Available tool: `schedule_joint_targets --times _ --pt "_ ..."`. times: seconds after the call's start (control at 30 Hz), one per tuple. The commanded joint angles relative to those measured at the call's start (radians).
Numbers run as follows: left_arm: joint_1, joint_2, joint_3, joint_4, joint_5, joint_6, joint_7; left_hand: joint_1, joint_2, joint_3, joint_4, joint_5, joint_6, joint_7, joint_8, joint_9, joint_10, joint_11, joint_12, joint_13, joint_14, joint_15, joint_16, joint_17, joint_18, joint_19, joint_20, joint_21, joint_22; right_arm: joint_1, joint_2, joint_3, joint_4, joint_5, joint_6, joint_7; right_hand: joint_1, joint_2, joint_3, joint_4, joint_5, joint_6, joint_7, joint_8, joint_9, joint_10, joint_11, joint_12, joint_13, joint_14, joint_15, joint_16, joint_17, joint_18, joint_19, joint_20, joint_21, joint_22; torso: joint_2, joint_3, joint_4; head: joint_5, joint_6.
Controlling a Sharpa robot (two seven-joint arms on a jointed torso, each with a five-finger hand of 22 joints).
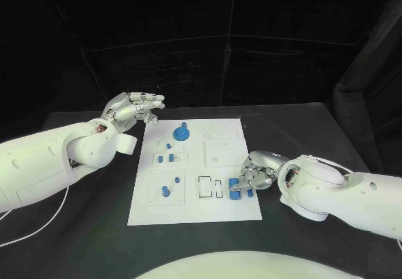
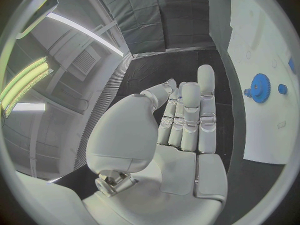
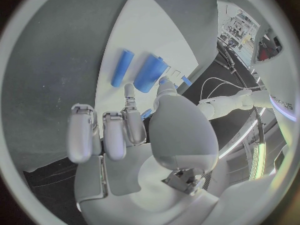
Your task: Assemble the parts on the task board
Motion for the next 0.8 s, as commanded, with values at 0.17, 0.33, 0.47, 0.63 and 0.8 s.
schedule_joint_targets --times 0.17,0.33,0.47,0.63,0.8 --pt "0.001 -0.002 0.000 -0.003 0.001 0.015 0.003 0.011 0.004 0.001 -0.007 0.003 -0.005 0.002 0.004 0.000 -0.008 -0.002 0.006 0.001 -0.008 -0.003 0.000 0.000 0.014 -0.005 0.000 -0.003 -0.001 -0.012 0.019 0.001 -0.007 -0.038 0.018 -0.021 -0.012 0.000 -0.002 0.000 -0.003 -0.003 -0.008 0.009 0.005 0.012 -0.002 0.017 0.044 0.074 -0.007 0.008 0.091 -0.017 0.016 -0.001 0.006 0.006 0.001 -0.0002 0.0012 -0.001 -0.004" --pt "0.001 -0.001 0.000 -0.003 0.001 0.018 0.002 0.011 0.004 0.001 -0.007 0.003 -0.005 0.002 0.004 0.000 -0.008 -0.002 0.006 0.001 -0.008 -0.003 0.000 0.000 0.014 -0.005 0.000 -0.003 -0.001 -0.017 0.032 0.001 -0.020 -0.048 0.023 -0.028 -0.013 0.000 -0.001 0.000 -0.004 -0.004 -0.008 0.011 0.008 0.013 -0.002 0.019 0.047 0.075 -0.007 0.011 0.096 -0.018 0.016 -0.002 0.007 0.008 0.001 -0.0002 0.0019 0.001 -0.006" --pt "0.001 -0.001 0.000 -0.003 0.001 0.020 0.001 0.011 0.004 0.001 -0.007 0.003 -0.005 0.002 0.004 0.000 -0.008 -0.002 0.006 0.001 -0.008 -0.003 0.000 0.000 0.014 -0.005 0.000 -0.003 -0.001 -0.022 0.050 0.001 -0.032 -0.055 0.018 -0.030 -0.008 0.005 0.002 -0.001 -0.002 -0.005 -0.008 0.014 0.012 0.013 -0.002 0.021 0.051 0.075 -0.008 0.012 0.098 -0.018 0.017 -0.002 0.008 0.010 0.001 -0.0010 0.0021 0.000 -0.006" --pt "0.001 -0.002 0.000 -0.002 0.001 0.021 0.000 0.011 0.004 0.001 -0.007 0.003 -0.005 0.002 0.004 0.000 -0.008 -0.002 0.006 0.001 -0.008 -0.003 0.000 0.000 0.014 -0.005 0.000 -0.003 -0.001 -0.031 0.068 0.001 -0.042 -0.063 0.002 -0.039 0.030 0.036 0.016 -0.008 0.054 -0.012 -0.008 0.022 0.025 0.012 -0.003 0.025 0.062 0.074 -0.008 0.013 0.102 -0.018 0.016 -0.002 0.009 0.012 0.001 -0.0010 0.0043 0.001 -0.007" --pt "0.001 -0.002 0.000 -0.001 0.001 0.022 -0.001 0.011 0.004 0.001 -0.007 0.003 -0.005 0.002 0.004 0.000 -0.008 -0.002 0.006 0.001 -0.008 -0.003 0.000 0.000 0.014 -0.005 0.000 -0.003 -0.001 -0.034 0.069 0.001 -0.045 -0.036 -0.019 -0.044 0.069 0.069 0.024 -0.020 0.170 -0.014 -0.008 0.030 0.037 0.014 -0.003 0.031 0.073 0.075 -0.008 0.016 0.108 -0.019 0.017 -0.003 0.012 0.016 0.000 -0.0025 0.0035 0.000 -0.009"
